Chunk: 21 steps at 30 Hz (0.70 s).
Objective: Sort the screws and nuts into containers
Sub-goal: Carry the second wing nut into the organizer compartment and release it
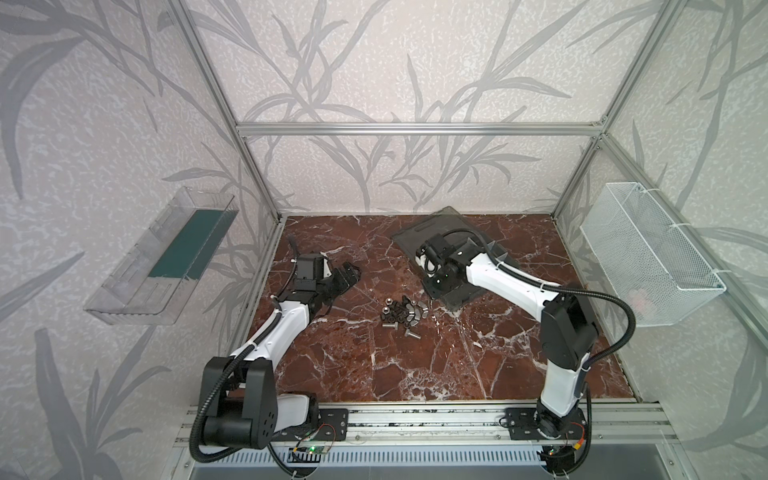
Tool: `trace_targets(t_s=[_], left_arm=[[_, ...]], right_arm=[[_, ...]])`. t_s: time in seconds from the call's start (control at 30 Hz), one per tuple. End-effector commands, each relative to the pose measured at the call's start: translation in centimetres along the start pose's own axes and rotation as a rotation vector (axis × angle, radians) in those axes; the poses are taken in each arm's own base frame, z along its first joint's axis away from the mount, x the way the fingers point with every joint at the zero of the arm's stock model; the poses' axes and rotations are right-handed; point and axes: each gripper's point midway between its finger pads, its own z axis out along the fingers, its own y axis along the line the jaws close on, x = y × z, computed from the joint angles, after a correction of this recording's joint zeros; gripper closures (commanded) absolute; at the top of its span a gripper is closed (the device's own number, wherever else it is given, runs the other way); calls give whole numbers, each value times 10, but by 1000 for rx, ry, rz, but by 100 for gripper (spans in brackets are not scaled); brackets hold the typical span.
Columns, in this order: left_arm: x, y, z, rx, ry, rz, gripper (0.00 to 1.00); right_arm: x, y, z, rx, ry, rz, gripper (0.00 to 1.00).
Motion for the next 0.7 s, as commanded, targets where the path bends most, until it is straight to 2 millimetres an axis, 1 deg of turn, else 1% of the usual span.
trace_targets(t_s=[0.0, 0.07, 0.13, 0.23, 0.3, 0.37, 0.47, 0.67], left_arm=[[0, -4, -3, 11, -3, 6, 0], [0, -4, -2, 15, -5, 3, 1], [1, -2, -1, 12, -4, -1, 0], [1, -1, 1, 8, -2, -4, 0], [1, -2, 1, 14, -2, -3, 0], [0, -2, 1, 13, -3, -4, 1], [1, 0, 1, 6, -4, -6, 0], [2, 1, 1, 5, -2, -8, 1]], right_arm=[[-19, -24, -26, 3, -32, -43, 100], [-28, -38, -24, 19, -39, -39, 100], [-34, -54, -16, 41, -29, -41, 100], [-37, -71, 2, 88, -9, -54, 100], [-36, -78, 14, 92, 7, -49, 100], [-33, -82, 25, 95, 25, -40, 100], [-28, -82, 36, 88, 45, -29, 100], [-20, -82, 45, 86, 49, -10, 100]])
